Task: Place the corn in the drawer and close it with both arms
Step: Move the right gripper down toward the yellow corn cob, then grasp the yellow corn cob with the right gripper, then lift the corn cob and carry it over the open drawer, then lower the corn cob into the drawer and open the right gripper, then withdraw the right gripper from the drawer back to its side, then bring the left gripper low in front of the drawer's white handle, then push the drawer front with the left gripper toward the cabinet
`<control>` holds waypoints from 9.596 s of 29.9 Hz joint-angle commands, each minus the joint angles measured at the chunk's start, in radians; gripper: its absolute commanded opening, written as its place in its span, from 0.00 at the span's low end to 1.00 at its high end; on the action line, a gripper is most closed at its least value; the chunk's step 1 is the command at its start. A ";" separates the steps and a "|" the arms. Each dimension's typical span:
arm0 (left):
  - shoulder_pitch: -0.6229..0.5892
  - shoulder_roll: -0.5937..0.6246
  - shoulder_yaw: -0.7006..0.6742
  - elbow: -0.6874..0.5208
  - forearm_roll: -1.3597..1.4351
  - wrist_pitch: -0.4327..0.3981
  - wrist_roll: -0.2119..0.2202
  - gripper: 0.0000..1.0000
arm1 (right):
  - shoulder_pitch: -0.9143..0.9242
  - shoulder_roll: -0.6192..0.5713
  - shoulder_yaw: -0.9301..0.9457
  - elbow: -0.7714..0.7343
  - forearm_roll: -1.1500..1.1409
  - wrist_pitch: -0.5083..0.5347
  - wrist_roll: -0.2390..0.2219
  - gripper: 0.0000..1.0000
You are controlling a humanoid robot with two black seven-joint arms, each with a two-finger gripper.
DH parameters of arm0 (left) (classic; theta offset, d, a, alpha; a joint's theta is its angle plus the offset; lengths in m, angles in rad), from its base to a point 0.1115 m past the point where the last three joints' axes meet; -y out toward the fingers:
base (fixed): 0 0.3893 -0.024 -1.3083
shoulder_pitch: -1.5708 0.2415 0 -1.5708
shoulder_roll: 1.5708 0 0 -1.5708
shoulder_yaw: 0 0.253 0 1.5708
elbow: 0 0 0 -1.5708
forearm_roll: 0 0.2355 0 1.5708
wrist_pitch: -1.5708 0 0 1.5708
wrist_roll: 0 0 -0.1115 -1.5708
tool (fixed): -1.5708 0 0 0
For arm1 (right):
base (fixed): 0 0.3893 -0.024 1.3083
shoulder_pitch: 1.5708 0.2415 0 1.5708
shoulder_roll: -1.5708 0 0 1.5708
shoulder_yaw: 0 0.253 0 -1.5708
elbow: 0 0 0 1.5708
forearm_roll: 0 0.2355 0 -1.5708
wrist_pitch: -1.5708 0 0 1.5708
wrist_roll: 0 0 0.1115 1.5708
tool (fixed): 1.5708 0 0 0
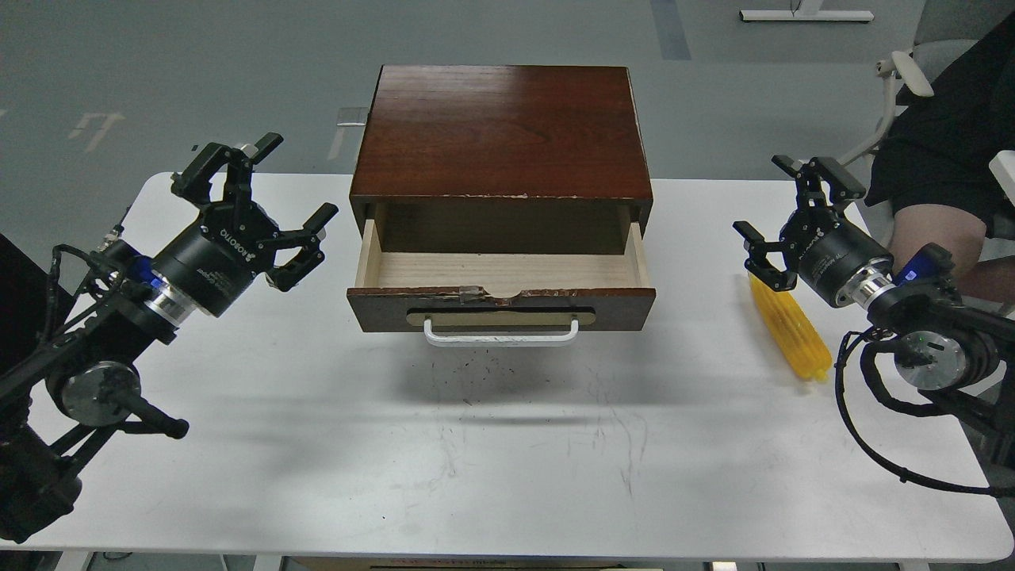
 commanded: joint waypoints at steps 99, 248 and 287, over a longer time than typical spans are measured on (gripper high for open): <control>0.023 -0.012 -0.010 -0.012 0.025 -0.013 -0.009 1.00 | 1.014 0.100 -0.683 0.143 -1.276 -0.155 0.000 0.04; 0.089 -0.126 0.143 -0.159 1.014 0.065 -0.052 0.00 | -0.187 -0.042 0.164 0.152 -0.364 -0.298 0.000 1.00; -0.035 -0.182 0.128 0.023 0.993 0.102 -0.053 0.00 | -0.204 -0.042 0.166 0.152 -0.364 -0.303 0.000 1.00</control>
